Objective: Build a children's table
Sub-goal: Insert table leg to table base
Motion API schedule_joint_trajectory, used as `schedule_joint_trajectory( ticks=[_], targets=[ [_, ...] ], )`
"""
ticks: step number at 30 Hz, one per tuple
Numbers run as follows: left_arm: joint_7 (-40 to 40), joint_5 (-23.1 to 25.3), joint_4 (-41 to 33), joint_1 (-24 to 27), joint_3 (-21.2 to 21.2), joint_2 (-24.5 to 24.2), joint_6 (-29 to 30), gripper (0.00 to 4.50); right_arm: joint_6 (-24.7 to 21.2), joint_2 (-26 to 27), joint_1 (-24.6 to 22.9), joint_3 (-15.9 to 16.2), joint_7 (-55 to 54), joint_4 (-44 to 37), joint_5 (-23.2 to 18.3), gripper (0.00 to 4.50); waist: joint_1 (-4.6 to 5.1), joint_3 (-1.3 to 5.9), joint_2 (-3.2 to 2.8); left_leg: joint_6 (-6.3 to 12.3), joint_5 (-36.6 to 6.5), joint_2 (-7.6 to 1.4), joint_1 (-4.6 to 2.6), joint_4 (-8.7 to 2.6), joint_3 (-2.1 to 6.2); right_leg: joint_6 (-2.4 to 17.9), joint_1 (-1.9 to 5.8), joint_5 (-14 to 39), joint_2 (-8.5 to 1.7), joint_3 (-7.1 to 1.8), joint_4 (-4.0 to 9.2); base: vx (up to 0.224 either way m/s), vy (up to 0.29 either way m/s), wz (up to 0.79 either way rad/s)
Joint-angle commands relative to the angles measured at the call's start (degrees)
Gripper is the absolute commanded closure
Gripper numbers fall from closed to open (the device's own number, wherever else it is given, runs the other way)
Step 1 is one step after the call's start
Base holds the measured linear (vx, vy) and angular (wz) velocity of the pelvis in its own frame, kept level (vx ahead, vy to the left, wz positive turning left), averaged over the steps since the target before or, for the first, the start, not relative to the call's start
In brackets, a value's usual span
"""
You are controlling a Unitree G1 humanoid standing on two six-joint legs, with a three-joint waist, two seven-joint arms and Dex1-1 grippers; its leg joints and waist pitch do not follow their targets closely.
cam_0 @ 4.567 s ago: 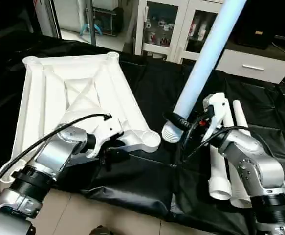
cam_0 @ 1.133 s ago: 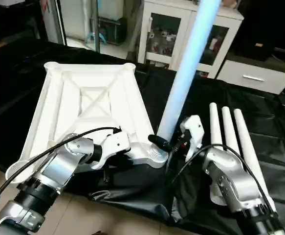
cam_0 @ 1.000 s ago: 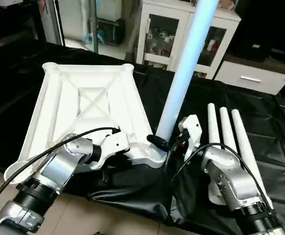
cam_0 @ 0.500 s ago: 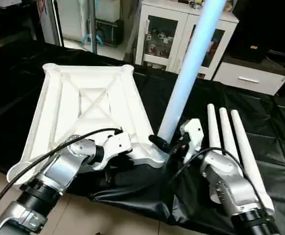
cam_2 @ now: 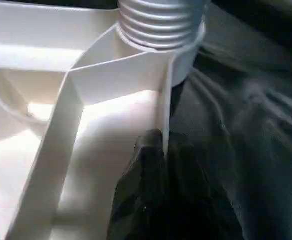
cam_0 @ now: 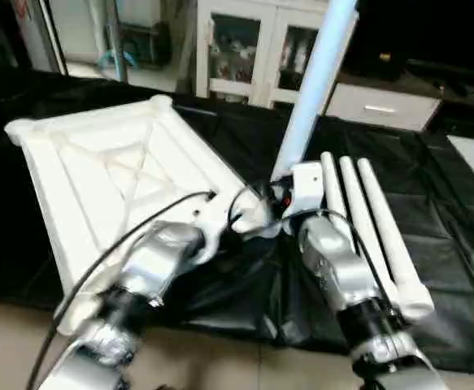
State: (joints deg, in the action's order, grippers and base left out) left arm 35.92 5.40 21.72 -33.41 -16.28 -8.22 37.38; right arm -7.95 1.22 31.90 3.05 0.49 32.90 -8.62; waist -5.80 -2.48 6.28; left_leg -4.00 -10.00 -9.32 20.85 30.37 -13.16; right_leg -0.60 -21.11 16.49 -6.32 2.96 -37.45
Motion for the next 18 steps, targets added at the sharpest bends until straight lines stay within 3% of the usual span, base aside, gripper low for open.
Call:
schedule_joint_trajectory(
  ticks=[1,2,3,4,5,6,7,8,10,13,18],
  targets=[
    [-8.46,-0.31,-0.05,-2.43,6.33,1.7,0.35,4.5,-3.48,-0.53,-1.98,-2.75,-7.42,10.66,2.54,2.66,-0.8,1.64,-0.75,-0.52,-19.18,-2.34,-5.08,5.0,4.14,4.53,-4.58,41.08,-9.95,-4.72,12.95,0.06,-0.08,-0.04],
    [-12.1,0.03,1.18,-3.82,7.4,3.59,0.4,4.5,-2.41,0.47,-0.24,-3.1,-10.0,12.98,2.69,2.66,-1.83,3.11,-2.73,-1.89,-1.2,-3.82,1.89,-0.26,6.62,6.15,3.07,26.54,-6.24,-2.11,7.62,0.075,0.04,-0.4],
    [-15.47,0.28,2.66,-5.07,8.33,5.13,-0.31,4.5,-1.46,1.34,1.28,-3.24,-12.35,15.07,2.94,2.66,-0.41,3.31,-2.39,-4.31,-5.73,-4.57,-0.59,-1.76,6.16,5.43,0.19,8.47,-1.32,-0.5,5.03,0.075,0.04,-0.4],
    [-18.47,0.14,4.05,-6.0,9.45,6.23,-1.68,4.5,-0.36,2.05,2.33,-3.08,-13.8,16.19,3.32,2.66,-0.14,3.64,-2.57,-4.93,-6.62,-4.41,-1.83,-1.53,5.89,6.41,-0.37,0.49,-0.86,-0.68,4.66,0.084,0.039,-0.09],
    [-19.63,0.1,4.58,-6.35,9.88,6.54,-2.47,4.5,0.03,2.4,2.79,-3.05,-14.34,16.54,3.41,2.66,0.12,3.1,-2.8,-5.09,-9.44,-4.28,-1.81,-1.91,5.53,7.51,-0.72,-2.42,-0.84,-0.94,4.83,0.0,0.0,0.0],
    [-20.74,0.06,5.03,-6.71,10.34,6.86,-3.1,4.5,0.65,2.78,3.46,-3.02,-14.95,17.23,3.58,2.66,0.21,2.88,-2.23,-4.47,-14.39,-3.53,-0.29,-2.2,4.95,8.65,0.55,-1.94,-1.68,-1.72,5.4,0.0,0.0,0.0],
    [-20.74,0.06,5.03,-6.71,10.34,6.86,-3.1,4.5,0.65,2.78,3.46,-3.02,-14.95,17.23,3.58,2.66,0.21,2.88,-2.23,-4.47,-14.39,-3.53,-0.29,-2.2,4.95,8.65,0.55,-1.94,-1.68,-1.72,5.4,0.0,0.0,0.0],
    [-20.4,0.37,4.73,-6.64,10.04,6.32,-3.56,4.5,1.13,2.87,3.79,-3.04,-14.89,17.54,3.61,2.66,-0.32,3.18,-1.81,-2.16,-12.18,-3.26,-0.37,-1.82,4.47,8.16,0.88,-3.43,-1.96,-1.87,5.57,0.0,0.0,0.0],
    [-20.16,0.82,4.24,-6.63,9.58,5.81,-3.35,4.5,2.02,3.07,4.62,-3.37,-15.33,18.94,3.77,2.66,-0.42,3.04,-1.84,-0.83,-10.12,-3.23,0.12,-1.89,4.34,7.32,1.13,-3.82,-2.13,-1.94,5.75,0.0,0.0,0.0],
    [-19.4,0.62,4.01,-6.34,9.62,5.02,-2.75,4.5,2.99,3.3,5.2,-4.14,-14.88,19.62,3.12,2.66,-0.44,3.05,-1.85,-0.53,-9.61,-3.34,-0.04,-1.86,4.22,6.91,1.1,-3.55,-2.08,-1.91,5.75,0.0,0.0,0.0],
    [-18.64,-0.26,4.27,-6.3,8.87,4.99,-2.22,4.5,6.52,3.85,7.58,-5.79,-13.87,24.07,2.6,2.66,-0.04,2.7,-2.06,-2.04,-15.62,-3.62,-0.27,-2.44,4.09,6.29,0.54,4.62,-2.19,-1.99,6.63,0.0,0.0,0.0]
  ],
)
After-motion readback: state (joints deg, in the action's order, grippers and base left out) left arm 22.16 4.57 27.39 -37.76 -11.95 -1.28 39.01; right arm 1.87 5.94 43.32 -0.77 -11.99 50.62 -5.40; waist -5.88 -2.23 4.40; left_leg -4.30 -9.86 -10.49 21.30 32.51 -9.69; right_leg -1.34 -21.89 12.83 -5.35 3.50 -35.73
